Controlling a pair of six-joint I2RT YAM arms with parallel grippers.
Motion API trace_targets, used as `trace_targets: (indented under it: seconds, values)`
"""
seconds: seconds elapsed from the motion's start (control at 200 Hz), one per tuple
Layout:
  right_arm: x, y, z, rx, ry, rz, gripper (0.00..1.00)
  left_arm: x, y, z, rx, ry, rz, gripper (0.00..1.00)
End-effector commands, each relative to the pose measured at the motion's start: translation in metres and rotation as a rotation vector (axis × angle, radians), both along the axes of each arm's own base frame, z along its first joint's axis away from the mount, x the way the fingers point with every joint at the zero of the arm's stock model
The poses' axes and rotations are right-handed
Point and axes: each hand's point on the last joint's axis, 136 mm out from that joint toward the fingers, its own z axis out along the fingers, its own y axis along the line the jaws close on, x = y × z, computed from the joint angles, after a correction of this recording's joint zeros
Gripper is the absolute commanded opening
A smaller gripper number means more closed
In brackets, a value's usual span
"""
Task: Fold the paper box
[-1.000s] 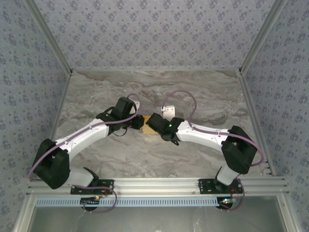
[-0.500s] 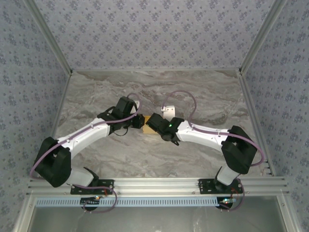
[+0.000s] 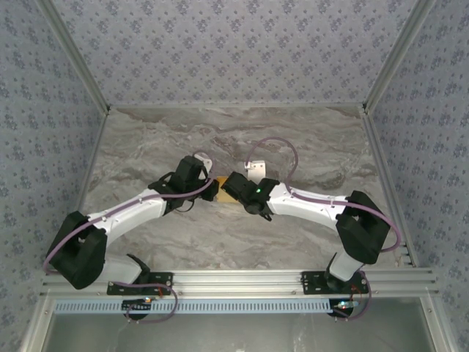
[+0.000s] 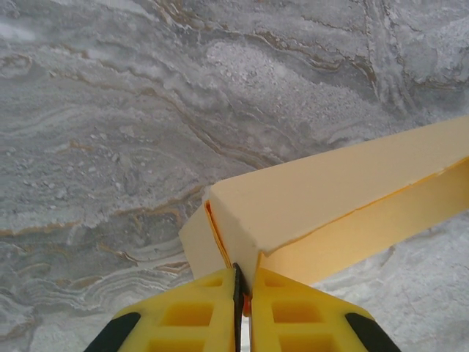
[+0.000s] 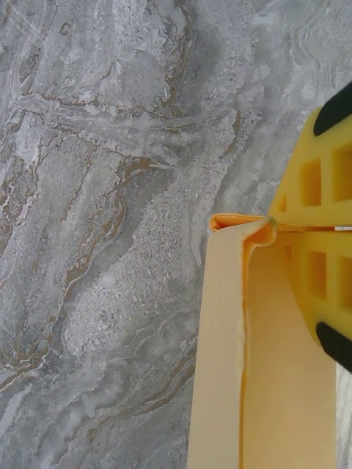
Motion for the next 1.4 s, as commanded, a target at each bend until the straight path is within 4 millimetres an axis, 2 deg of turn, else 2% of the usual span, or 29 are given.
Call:
trace_targets:
  seconds: [0.0,0.025,0.165,0.21,0.23,0.295,0.35,0.4,0.435,0.62,0.745,0.835,0.85,0.884,0.929,1.089,1.179,1.249,1.394]
  values:
    - [-0.014,-0.009,-0.012,-0.018,0.066,0.017,0.15,-0.015,0.024,-0.046,0.170,0.077,0.013,0.10]
    - [-0.014,-0.012,-0.010,-0.020,0.059,0.020,0.21,-0.014,0.025,-0.046,0.178,0.074,0.017,0.10]
    - [-0.014,-0.030,0.004,-0.013,0.030,0.041,0.25,-0.011,0.029,-0.046,0.214,0.066,0.021,0.10]
    - [-0.012,-0.029,0.006,0.021,0.014,0.057,0.26,-0.012,0.029,-0.048,0.219,0.070,0.016,0.10]
    - [-0.013,-0.030,0.004,0.029,0.019,0.069,0.32,-0.012,0.028,-0.049,0.220,0.072,0.014,0.10]
    - [-0.014,-0.030,0.001,0.084,0.035,0.109,0.38,-0.011,0.028,-0.052,0.223,0.082,0.014,0.10]
    - [-0.015,-0.030,0.001,0.115,0.045,0.164,0.49,-0.011,0.027,-0.054,0.228,0.088,0.011,0.10]
    - [-0.018,-0.025,0.004,0.159,0.059,0.236,0.60,-0.011,0.027,-0.055,0.231,0.091,0.011,0.10]
    - [-0.021,-0.020,0.007,0.189,0.069,0.295,0.64,-0.010,0.026,-0.055,0.232,0.092,0.012,0.10]
    - [-0.043,0.004,0.037,0.264,0.068,0.576,0.67,-0.006,0.024,-0.056,0.255,0.096,0.002,0.10]
    - [-0.049,-0.001,0.063,0.239,0.006,0.695,0.71,-0.004,0.022,-0.059,0.264,0.097,-0.010,0.10]
    - [-0.051,-0.009,0.075,0.117,-0.071,0.830,0.76,-0.004,0.020,-0.060,0.266,0.096,-0.027,0.10]
    - [-0.052,-0.009,0.075,0.097,-0.081,0.852,0.77,-0.004,0.019,-0.060,0.266,0.096,-0.032,0.10]
    - [-0.051,-0.011,0.075,0.015,-0.112,0.921,0.86,-0.004,0.019,-0.060,0.268,0.094,-0.041,0.10]
    - [-0.042,-0.016,0.076,-0.070,-0.157,0.930,0.91,-0.004,0.017,-0.060,0.267,0.089,-0.052,0.10]
    - [-0.002,-0.024,0.075,-0.257,-0.242,0.981,0.93,-0.002,0.012,-0.057,0.270,0.071,-0.091,0.10]
    - [0.006,-0.012,0.067,-0.331,-0.300,1.136,0.93,-0.001,0.010,-0.057,0.273,0.068,-0.108,0.10]
    - [0.003,0.004,0.058,-0.362,-0.372,1.276,0.94,-0.001,0.009,-0.057,0.274,0.066,-0.116,0.10]
    - [0.002,0.026,0.044,-0.364,-0.475,1.434,0.91,-0.001,0.007,-0.059,0.273,0.071,-0.125,0.10]
